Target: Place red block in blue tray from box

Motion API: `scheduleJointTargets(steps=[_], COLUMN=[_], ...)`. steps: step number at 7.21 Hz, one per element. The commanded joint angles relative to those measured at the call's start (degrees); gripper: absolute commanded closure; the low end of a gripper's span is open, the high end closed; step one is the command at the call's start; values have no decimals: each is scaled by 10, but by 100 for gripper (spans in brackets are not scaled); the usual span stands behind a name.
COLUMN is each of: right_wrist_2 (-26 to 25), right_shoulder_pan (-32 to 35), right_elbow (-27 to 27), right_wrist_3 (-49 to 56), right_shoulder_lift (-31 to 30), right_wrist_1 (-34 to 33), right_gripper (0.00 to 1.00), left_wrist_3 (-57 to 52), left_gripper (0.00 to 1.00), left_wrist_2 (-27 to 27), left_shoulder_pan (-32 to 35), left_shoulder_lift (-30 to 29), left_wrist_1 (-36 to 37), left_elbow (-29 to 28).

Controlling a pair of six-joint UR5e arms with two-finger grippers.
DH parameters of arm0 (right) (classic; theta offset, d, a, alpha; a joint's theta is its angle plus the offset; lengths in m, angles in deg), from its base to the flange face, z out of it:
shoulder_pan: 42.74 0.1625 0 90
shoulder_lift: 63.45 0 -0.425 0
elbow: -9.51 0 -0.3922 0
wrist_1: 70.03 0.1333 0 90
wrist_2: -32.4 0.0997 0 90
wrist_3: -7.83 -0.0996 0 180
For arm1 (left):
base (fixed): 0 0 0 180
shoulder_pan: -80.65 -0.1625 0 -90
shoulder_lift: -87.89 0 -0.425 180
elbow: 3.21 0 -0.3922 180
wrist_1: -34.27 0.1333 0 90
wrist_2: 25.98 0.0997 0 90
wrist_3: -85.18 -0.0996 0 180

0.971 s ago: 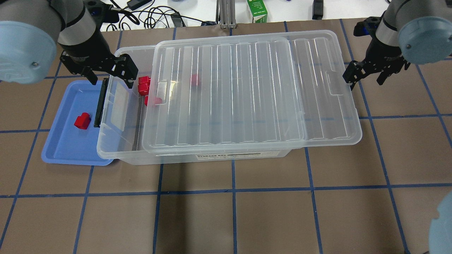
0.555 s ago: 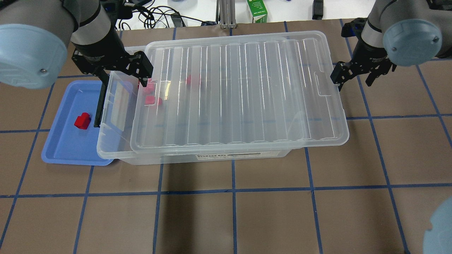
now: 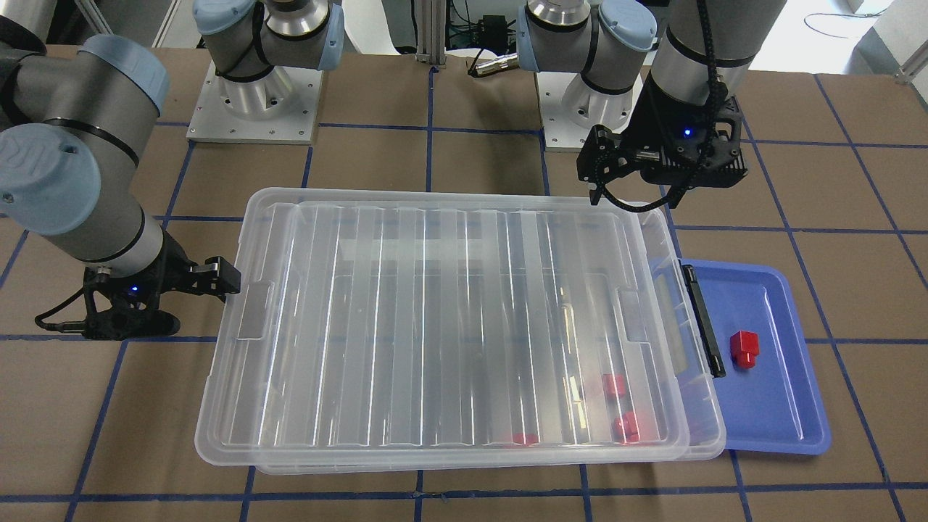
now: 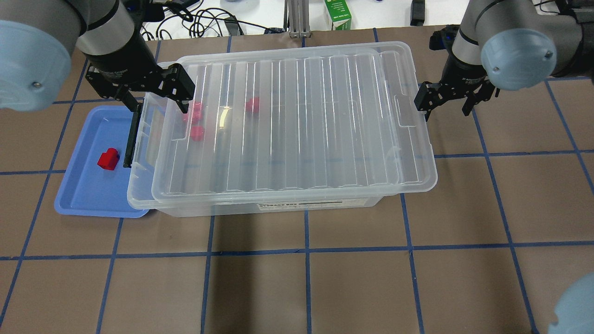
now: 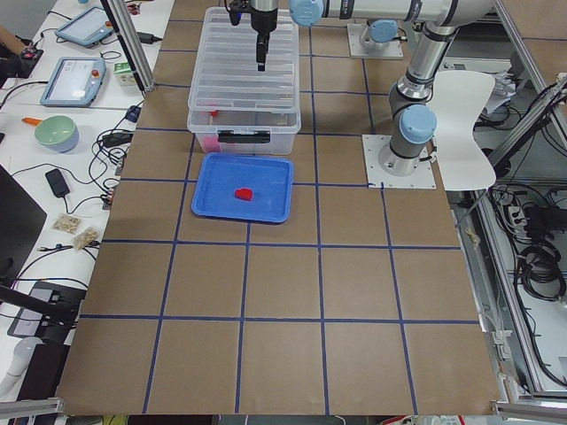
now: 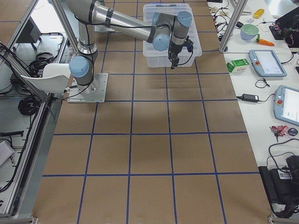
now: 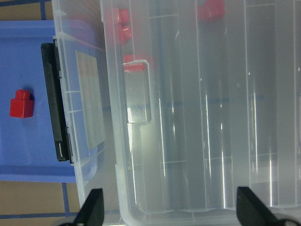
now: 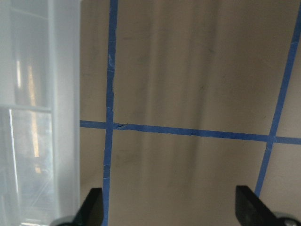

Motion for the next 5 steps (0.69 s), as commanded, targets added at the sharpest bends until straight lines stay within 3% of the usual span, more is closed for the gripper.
scheduleJointTargets(steps=[1, 5], right_wrist_2=[11, 11], right_shoulder_pan=[17, 18], right_elbow=[0, 0], right_wrist_3=[-27, -28], right_shoulder_lift=[0, 0], right_wrist_1=[0, 2], right_gripper=[0, 0], left_wrist_3=[1, 1], left_gripper=[0, 0], left_wrist_2=[-10, -4], left_shoulder_pan=[-2, -2], left_shoulder_lift=[0, 0], left_wrist_1=[-4, -6], left_elbow=[-1, -1])
